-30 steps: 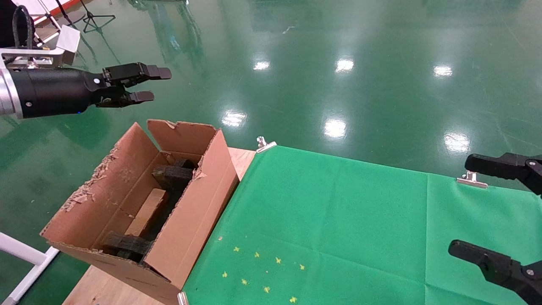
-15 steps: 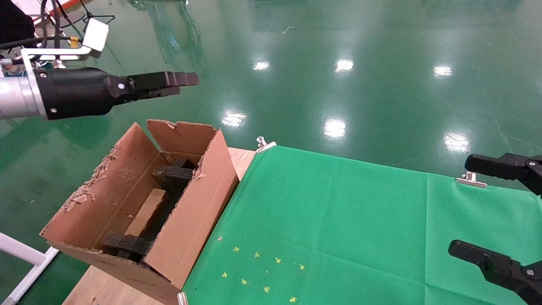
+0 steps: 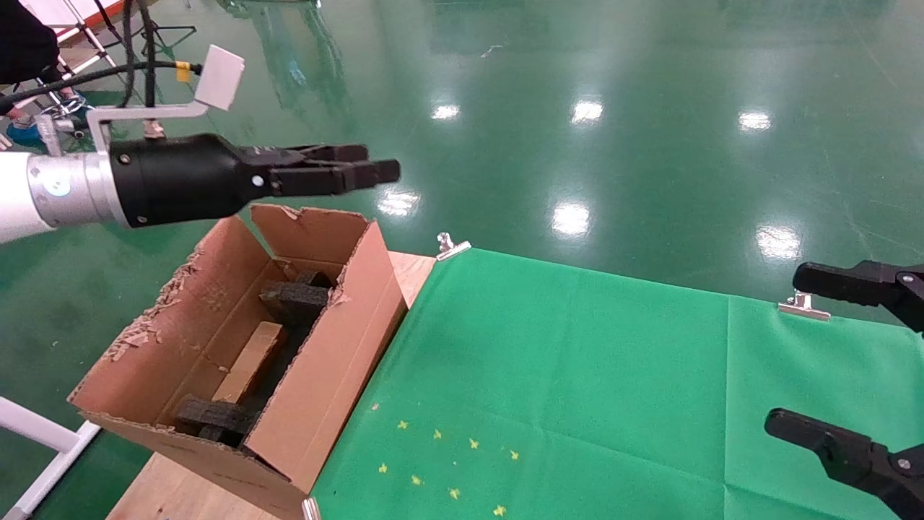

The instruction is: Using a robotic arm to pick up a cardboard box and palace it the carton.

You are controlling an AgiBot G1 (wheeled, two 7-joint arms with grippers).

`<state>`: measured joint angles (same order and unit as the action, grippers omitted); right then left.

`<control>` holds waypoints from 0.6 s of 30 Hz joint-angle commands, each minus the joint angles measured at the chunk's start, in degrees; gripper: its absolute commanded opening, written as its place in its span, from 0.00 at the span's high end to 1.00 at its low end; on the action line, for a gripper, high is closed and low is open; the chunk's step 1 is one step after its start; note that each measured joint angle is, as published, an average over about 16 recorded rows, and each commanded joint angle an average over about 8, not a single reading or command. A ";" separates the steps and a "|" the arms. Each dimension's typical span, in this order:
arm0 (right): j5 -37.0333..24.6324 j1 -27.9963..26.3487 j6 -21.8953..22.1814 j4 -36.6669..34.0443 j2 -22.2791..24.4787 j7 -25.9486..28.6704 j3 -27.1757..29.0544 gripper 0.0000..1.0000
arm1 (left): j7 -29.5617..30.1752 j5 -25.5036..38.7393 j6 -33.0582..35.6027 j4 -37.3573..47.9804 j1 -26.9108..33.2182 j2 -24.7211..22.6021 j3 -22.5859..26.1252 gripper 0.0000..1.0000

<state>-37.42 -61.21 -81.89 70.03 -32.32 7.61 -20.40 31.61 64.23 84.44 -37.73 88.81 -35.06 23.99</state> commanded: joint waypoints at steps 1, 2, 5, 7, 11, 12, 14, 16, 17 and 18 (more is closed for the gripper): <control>0.00 0.00 0.00 0.00 0.00 0.00 0.00 0.00 | -1.30 -1.40 0.08 -2.24 -1.70 0.00 -0.50 0.00; 0.00 0.00 0.00 0.00 0.00 0.00 0.00 0.00 | -1.97 -2.11 0.12 -3.38 -2.57 0.00 -0.75 0.00; 0.00 0.00 0.00 0.00 0.00 0.00 0.00 0.00 | -3.96 -4.25 0.24 -6.81 -5.17 0.01 -1.51 0.00; 0.00 0.00 0.00 0.00 0.00 0.00 0.00 0.00 | -5.28 -5.67 0.32 -9.09 -6.90 0.01 -2.02 0.00; 0.00 0.00 0.00 0.00 0.00 0.00 0.00 0.00 | -7.92 -8.49 0.48 -13.61 -10.34 0.02 -3.03 0.00; 0.00 0.00 0.00 0.00 0.00 0.00 0.00 0.00 | -8.58 -9.21 0.52 -14.75 -11.21 0.02 -3.28 0.00; 0.00 0.00 0.00 0.00 0.00 0.00 0.00 0.00 | -9.89 -10.61 0.60 -17.00 -12.92 0.02 -3.78 0.00; 0.00 0.00 0.00 0.00 0.00 0.00 0.00 0.00 | -11.21 -12.03 0.68 -19.28 -14.65 0.02 -4.29 0.00; 0.00 0.00 0.00 0.00 0.00 0.00 0.00 0.00 | -11.88 -12.74 0.72 -20.42 -15.52 0.02 -4.54 0.00; 0.00 0.00 0.00 0.00 0.00 0.00 0.00 0.00 | -12.54 -13.46 0.76 -21.56 -16.39 0.03 -4.80 0.00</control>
<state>-37.42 -61.21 -81.89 70.03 -32.32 7.61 -20.40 19.06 50.78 85.19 -59.29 72.42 -35.04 19.20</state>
